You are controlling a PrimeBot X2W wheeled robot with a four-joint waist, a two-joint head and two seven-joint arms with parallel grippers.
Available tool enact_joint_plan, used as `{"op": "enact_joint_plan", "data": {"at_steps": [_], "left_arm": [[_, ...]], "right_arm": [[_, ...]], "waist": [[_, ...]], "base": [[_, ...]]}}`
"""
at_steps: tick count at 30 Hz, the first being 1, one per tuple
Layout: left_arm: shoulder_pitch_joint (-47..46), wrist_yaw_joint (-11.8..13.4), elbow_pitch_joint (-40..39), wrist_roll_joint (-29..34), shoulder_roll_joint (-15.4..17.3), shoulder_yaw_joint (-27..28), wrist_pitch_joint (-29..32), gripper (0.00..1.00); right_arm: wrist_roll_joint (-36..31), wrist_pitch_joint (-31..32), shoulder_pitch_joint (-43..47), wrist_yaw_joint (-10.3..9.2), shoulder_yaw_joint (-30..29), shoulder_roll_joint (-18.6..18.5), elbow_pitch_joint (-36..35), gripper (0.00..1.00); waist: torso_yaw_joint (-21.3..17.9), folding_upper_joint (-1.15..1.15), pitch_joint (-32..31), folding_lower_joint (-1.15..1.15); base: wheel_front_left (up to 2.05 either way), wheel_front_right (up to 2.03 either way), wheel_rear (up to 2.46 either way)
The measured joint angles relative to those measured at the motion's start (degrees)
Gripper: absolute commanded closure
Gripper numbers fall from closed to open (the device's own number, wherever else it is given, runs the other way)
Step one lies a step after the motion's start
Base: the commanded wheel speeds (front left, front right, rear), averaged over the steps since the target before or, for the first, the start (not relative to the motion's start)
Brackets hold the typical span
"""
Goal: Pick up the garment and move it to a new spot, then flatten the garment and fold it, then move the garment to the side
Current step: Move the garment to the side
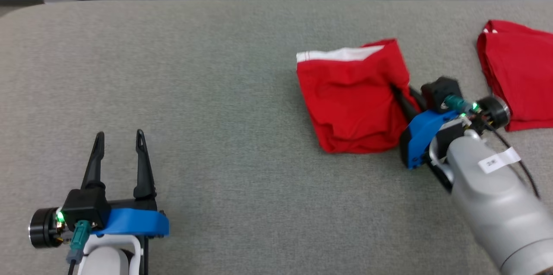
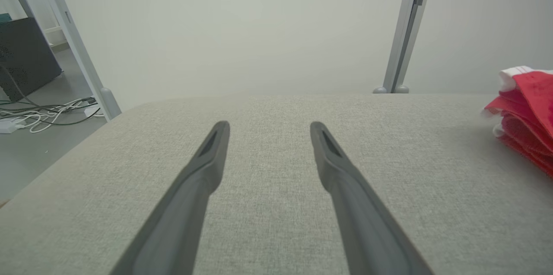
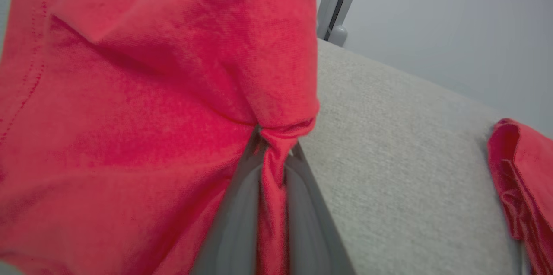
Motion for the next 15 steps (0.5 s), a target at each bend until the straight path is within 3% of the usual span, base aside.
{"op": "enact_joint_plan", "data": {"at_steps": [7, 15], "left_arm": [[-2.04, -0.29, -4.58, 0.8, 0.83, 0.41, 0.01, 0.0], [-2.91, 0.15, -10.59, 2.27, 3.94, 1.57, 0.0, 0.0]], "right_arm": [[0.64, 0.12, -7.03, 0.0, 5.45, -7.64, -3.18, 1.0], [5.28, 1.36, -13.6, -0.01, 6.33, -17.19, -6.95, 1.0]], "waist": [[-4.82, 0.01, 5.19, 0.01], [-13.05, 0.0, 11.82, 0.01]], "base": [[0.0, 0.0, 0.0], [0.0, 0.0, 0.0]]}}
